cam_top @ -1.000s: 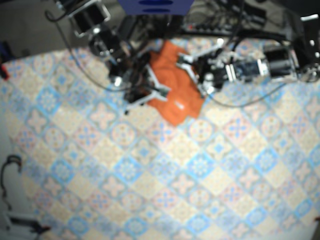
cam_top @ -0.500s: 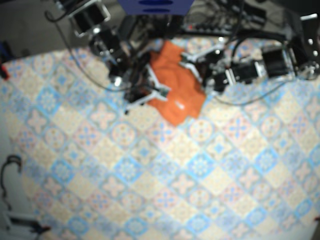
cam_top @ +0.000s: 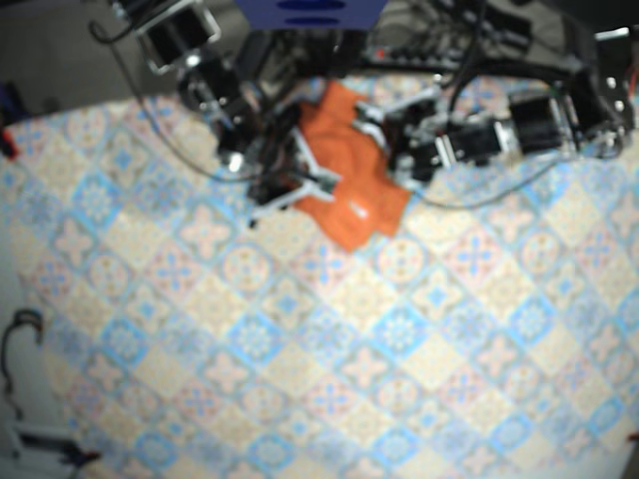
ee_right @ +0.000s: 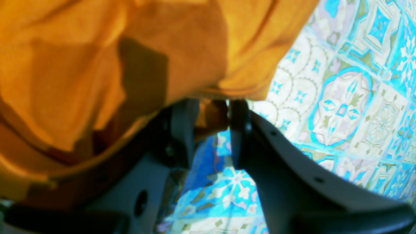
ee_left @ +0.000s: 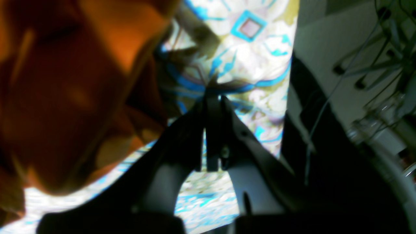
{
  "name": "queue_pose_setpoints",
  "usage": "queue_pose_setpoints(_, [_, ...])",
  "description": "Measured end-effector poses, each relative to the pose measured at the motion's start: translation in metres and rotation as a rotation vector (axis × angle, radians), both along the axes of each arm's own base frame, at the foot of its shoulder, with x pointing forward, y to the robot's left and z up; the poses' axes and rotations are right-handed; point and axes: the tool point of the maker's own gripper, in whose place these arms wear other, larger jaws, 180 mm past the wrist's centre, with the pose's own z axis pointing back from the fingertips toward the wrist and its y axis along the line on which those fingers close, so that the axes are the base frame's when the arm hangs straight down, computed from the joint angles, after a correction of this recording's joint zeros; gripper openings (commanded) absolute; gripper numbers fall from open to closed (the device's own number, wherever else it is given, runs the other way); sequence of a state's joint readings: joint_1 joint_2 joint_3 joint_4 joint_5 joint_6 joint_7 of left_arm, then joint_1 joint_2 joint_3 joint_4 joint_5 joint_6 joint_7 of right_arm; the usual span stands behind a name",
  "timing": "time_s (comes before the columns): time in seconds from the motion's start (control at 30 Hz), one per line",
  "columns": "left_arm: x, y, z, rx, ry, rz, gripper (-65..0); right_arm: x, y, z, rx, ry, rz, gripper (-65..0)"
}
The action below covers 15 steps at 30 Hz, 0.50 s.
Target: Fold the T-shirt properly
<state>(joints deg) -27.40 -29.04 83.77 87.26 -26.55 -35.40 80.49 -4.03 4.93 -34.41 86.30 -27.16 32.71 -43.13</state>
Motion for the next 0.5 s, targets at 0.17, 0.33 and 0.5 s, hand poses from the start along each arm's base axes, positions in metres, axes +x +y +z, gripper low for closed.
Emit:
queue_pose_setpoints(0.17, [0.005,-0.005,-0.001,0.033,-0.047,-0.058,-65.0,0.0,0.0,0.0,0.001,0.001,0.0,-45.8])
queue_pose_setpoints(0.33, [0.008,-0.008,0.0,0.041,-0.068,-0.077,-65.0,0.0,0.0,0.0,0.0,0.001,0.0,-45.8])
queue_pose_setpoints(0.5, [0.03,-0.028,0.005,-0.058,-0.117,0.0,-65.0,-0.001,0.0,0.0,0.001,0.001,0.001,-45.8])
